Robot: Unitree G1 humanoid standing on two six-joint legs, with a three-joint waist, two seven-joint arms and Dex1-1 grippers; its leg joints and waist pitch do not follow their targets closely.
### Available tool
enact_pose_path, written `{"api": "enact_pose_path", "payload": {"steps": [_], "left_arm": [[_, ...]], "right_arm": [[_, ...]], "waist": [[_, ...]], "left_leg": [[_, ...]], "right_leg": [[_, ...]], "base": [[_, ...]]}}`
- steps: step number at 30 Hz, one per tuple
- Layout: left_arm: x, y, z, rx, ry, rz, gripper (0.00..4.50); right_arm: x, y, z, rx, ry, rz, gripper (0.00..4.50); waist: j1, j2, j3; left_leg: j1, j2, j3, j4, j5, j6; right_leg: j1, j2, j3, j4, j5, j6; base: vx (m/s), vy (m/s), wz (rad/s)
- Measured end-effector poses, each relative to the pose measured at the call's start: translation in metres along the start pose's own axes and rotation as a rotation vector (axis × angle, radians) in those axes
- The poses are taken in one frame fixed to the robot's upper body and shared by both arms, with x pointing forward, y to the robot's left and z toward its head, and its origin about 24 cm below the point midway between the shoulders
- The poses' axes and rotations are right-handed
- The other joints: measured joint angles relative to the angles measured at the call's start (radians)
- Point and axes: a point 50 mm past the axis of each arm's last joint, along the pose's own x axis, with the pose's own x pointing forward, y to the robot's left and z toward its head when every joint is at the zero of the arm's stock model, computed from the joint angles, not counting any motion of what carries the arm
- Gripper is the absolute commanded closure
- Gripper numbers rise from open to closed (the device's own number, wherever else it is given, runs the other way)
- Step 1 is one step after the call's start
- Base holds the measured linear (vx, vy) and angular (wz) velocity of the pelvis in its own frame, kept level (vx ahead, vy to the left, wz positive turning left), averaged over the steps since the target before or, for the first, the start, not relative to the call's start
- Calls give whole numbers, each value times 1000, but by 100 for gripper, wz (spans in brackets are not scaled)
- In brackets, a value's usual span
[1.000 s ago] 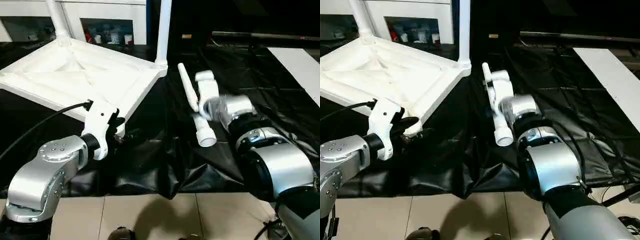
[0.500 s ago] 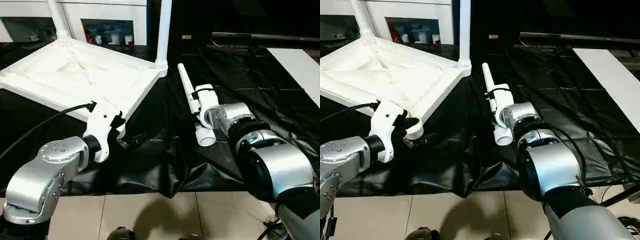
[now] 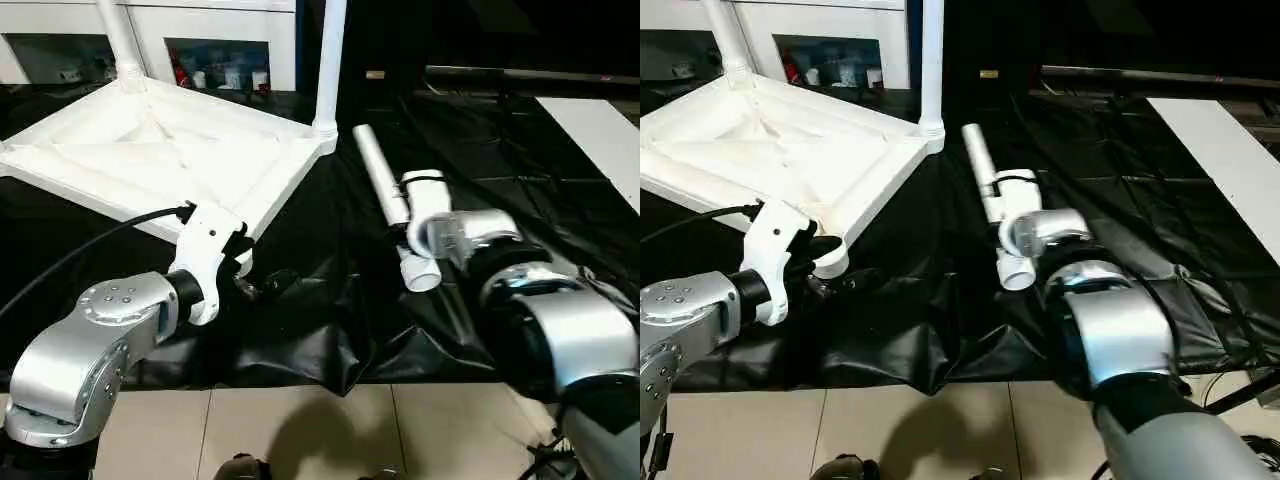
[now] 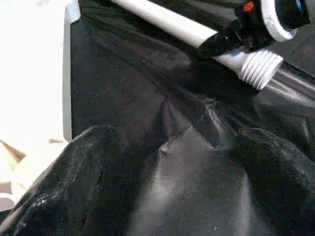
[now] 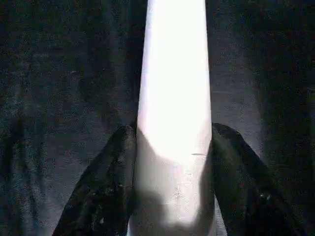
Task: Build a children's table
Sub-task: Pick table leg
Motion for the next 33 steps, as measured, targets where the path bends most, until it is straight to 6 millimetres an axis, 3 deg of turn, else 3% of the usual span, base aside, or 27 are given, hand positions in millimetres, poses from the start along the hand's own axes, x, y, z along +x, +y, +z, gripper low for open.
{"api": "enact_pose_path", "payload": {"steps": [4,8,15,16,18,19,21,26,33], "left_arm": [[4,-2,3,-16,-30,11,0],[15,-3,12,-24,-83,41,0],[16,-3,13,-17,-96,50,0],[21,-5,15,-40,-115,52,0],[37,-7,32,-124,-218,87,0],[38,-2,41,-130,-260,134,0],[39,0,56,-133,-328,149,0],[34,-4,70,-226,-462,84,0],[28,-16,90,-397,-612,-113,0]], "right_arm": [[-1,-8,1,47,-13,-9,266],[-7,-23,12,115,-120,-14,266],[-9,-30,15,134,-147,-20,266],[-10,-32,15,136,-185,-12,267],[-27,-43,10,173,-463,55,267],[-40,-28,15,181,-603,144,267],[-64,-18,23,178,-750,244,267],[-131,0,46,110,-1071,516,268],[-129,33,12,30,-955,733,268]], "waist": [[-2,2,1],[4,10,5],[-6,12,6],[-4,14,7],[31,18,11],[29,25,16],[26,30,13],[25,26,11],[27,22,10]], "left_leg": [[0,0,0,0,0,0],[-1,0,1,0,1,1],[-1,2,1,-1,1,1],[-1,2,1,-1,1,1],[-7,4,1,-1,4,6],[-9,3,5,-1,5,8],[-17,2,7,-2,10,16],[-16,3,8,-2,10,16],[-16,2,15,-1,10,15]], "right_leg": [[0,0,0,0,0,0],[-1,0,0,0,0,0],[-2,1,-1,0,0,0],[-2,1,0,-1,0,0],[-1,1,-4,-4,1,1],[-5,-2,-2,-3,4,6],[-15,-3,0,-2,6,9],[-15,-3,0,-2,7,9],[-14,-6,1,-3,11,9]], "base": [[0,0,0],[0,0,0],[0,0,0],[0,0,0],[0,0,0],[0,0,0],[0,0,0],[0,0,0],[0,0,0]]}}
